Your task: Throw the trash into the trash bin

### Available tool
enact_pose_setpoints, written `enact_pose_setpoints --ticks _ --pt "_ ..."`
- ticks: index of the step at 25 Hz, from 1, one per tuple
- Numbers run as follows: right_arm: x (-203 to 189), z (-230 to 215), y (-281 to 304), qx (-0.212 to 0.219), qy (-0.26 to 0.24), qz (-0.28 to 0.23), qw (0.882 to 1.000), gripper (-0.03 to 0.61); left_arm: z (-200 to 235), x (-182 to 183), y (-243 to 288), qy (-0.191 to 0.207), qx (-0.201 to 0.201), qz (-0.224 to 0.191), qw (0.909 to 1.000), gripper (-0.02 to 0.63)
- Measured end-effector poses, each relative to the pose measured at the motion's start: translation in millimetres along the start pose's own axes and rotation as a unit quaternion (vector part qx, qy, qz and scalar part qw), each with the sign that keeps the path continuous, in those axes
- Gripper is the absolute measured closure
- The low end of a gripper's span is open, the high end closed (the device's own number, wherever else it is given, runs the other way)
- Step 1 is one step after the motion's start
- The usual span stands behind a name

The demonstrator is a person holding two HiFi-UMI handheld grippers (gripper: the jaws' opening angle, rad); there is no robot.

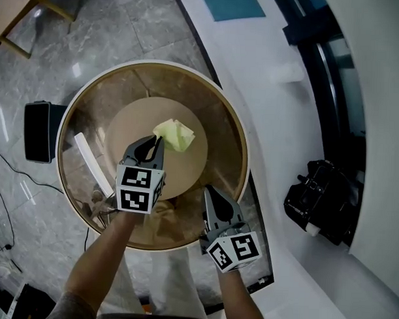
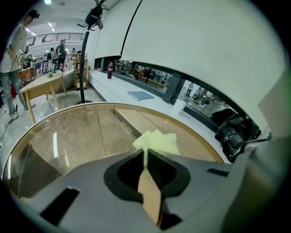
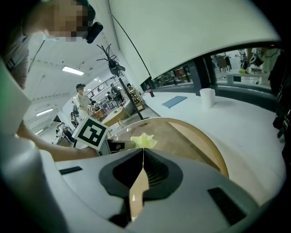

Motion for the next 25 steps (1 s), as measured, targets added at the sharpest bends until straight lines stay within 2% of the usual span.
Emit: enact_pose_setpoints --ticks 3,10,17,25 --pt "-1 11 2 -0.001 -0.003 -0.001 1.000 0.560 0 2 -6 0.007 -0.006 -0.012 0.9999 0.575" --pt "-9 57 19 0.022 -0.017 0.009 1.000 0.560 25 5 -32 -0.008 -0.005 -0.032 0.9994 0.575" --pt "-8 115 47 0.043 -0.036 0.013 0.998 0.560 88 -1 -73 -0.024 0.017 -0.041 0.9987 0.575" --pt "-22 202 89 0.080 -0.057 0.029 0.995 0.560 182 -15 -138 -0.048 0.051 -0.053 0.9962 0.575"
Point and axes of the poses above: the fingertips, and each gripper's own axes: y forward along the fingers, z to its left, x out of its top, the point moved 3 cm from there along -y, backward along the fingers
